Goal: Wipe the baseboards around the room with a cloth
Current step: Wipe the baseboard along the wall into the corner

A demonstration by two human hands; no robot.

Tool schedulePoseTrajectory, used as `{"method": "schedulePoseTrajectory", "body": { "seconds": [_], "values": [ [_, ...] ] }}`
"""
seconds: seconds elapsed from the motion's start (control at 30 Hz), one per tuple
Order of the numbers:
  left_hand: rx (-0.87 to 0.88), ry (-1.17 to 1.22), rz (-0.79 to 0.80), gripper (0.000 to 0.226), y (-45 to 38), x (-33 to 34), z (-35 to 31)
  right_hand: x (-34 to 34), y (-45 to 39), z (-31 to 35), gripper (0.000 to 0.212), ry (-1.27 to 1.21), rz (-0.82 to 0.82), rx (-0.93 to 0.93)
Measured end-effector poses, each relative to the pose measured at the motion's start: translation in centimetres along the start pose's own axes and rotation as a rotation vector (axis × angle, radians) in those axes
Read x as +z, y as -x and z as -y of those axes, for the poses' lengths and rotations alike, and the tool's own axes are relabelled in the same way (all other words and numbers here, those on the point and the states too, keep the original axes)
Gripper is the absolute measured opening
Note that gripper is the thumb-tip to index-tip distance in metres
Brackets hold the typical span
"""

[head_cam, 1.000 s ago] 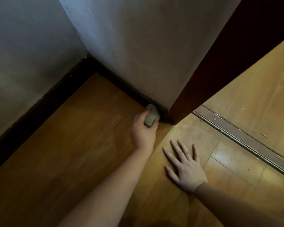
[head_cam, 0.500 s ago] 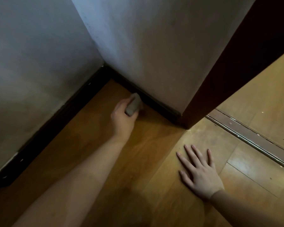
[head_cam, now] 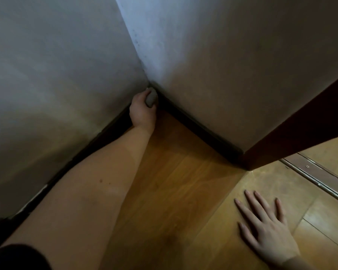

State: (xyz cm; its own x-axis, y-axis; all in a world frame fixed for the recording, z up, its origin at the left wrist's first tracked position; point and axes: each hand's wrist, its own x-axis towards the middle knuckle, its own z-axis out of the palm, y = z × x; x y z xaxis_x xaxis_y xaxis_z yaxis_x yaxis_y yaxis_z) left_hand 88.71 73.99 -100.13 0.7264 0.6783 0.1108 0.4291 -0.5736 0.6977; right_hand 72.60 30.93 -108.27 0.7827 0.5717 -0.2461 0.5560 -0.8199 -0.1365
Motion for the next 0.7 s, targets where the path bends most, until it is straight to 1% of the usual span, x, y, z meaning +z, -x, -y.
{"method": "schedulePoseTrajectory", "body": {
  "seconds": [0.1,0.17,0.3,0.4,0.53,0.6,0.67,0.7],
  "values": [
    [-0.004,-0.048,0.025,0.049,-1.1,0.8,-0.8,0.0,0.0,0.1,0.064,0.0,-0.015,0.002],
    [-0.036,-0.058,0.02,0.047,-1.5,1.3,-1.1,0.0,-0.1,0.2,0.064,-0.001,-0.019,0.005],
    [-0.104,0.006,0.021,0.047,-0.3,1.6,-1.4,0.0,-0.2,0.1,0.064,-0.007,-0.01,0.0],
    [-0.076,0.03,0.045,0.044,2.8,1.9,-2.5,0.0,-0.1,0.2,0.063,-0.008,0.003,-0.007],
    [-0.027,0.038,0.144,0.042,8.8,2.5,-4.5,-0.1,-0.1,0.2,0.064,-0.021,0.004,-0.002],
    [0.029,0.067,0.182,0.042,12.1,2.9,-5.4,-0.2,-0.1,0.2,0.064,-0.025,0.012,-0.005],
    [0.067,0.107,0.186,0.041,15.0,3.4,-6.3,-0.2,-0.2,0.3,0.064,-0.037,0.016,-0.007],
    [0.056,0.116,0.184,0.041,16.1,3.6,-6.7,-0.2,-0.2,0.3,0.064,-0.038,0.019,-0.006]
  ]
}}
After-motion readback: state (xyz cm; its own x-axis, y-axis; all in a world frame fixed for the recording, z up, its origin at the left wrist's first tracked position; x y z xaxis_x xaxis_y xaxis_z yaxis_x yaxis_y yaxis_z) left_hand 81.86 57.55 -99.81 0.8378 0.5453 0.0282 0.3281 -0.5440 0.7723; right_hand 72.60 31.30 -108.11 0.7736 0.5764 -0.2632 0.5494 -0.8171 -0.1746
